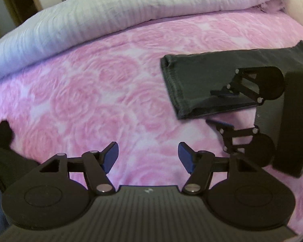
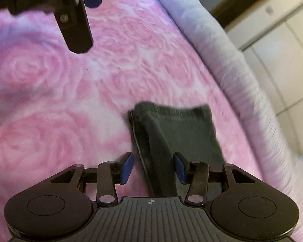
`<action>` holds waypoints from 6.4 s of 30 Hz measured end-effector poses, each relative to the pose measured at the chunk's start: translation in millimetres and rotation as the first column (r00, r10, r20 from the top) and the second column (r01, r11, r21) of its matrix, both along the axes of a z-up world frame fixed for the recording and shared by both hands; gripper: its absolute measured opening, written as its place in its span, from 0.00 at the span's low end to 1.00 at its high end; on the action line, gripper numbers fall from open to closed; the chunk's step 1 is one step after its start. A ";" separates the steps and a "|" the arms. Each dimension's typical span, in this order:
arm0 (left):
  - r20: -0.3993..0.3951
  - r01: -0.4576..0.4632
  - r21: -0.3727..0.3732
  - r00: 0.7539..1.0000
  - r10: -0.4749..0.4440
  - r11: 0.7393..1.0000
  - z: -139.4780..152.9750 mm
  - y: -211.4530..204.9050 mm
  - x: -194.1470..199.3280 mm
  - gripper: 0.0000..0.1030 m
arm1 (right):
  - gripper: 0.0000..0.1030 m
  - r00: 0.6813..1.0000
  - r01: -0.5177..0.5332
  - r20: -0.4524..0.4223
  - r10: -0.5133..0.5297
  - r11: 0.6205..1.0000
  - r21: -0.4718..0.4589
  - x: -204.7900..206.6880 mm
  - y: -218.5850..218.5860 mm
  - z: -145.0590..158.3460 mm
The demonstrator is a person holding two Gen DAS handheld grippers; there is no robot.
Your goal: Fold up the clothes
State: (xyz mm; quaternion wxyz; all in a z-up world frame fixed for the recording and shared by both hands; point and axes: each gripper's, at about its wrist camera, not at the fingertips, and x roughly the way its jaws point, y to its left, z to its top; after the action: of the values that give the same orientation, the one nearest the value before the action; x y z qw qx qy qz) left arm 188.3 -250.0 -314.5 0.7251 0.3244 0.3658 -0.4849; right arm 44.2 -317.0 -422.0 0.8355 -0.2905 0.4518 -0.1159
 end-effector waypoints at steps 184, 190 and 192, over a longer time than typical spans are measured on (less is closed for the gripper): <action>-0.424 0.685 0.008 0.662 -0.618 0.728 -42.5 -634.6 -475.6 0.37 | 0.16 0.271 0.238 -0.240 -0.932 -0.177 0.955 -684.8 -482.7 70.4; -0.414 0.563 -0.048 0.740 -0.530 0.825 -3.1 -605.5 -413.1 0.37 | 0.35 0.270 0.378 -0.158 -0.950 -0.046 0.925 -682.8 -465.1 110.7; -0.400 0.514 -0.059 0.774 -0.492 0.856 13.1 -585.7 -386.5 0.34 | 0.35 0.290 0.407 -0.093 -0.953 0.035 0.913 -674.4 -454.2 126.0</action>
State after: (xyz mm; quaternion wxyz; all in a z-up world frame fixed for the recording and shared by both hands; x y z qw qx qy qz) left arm -198.2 -835.7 -301.4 0.4695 0.3232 0.4191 -0.7067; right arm -630.2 -771.2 -296.0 0.7558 0.4641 0.2545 -0.3854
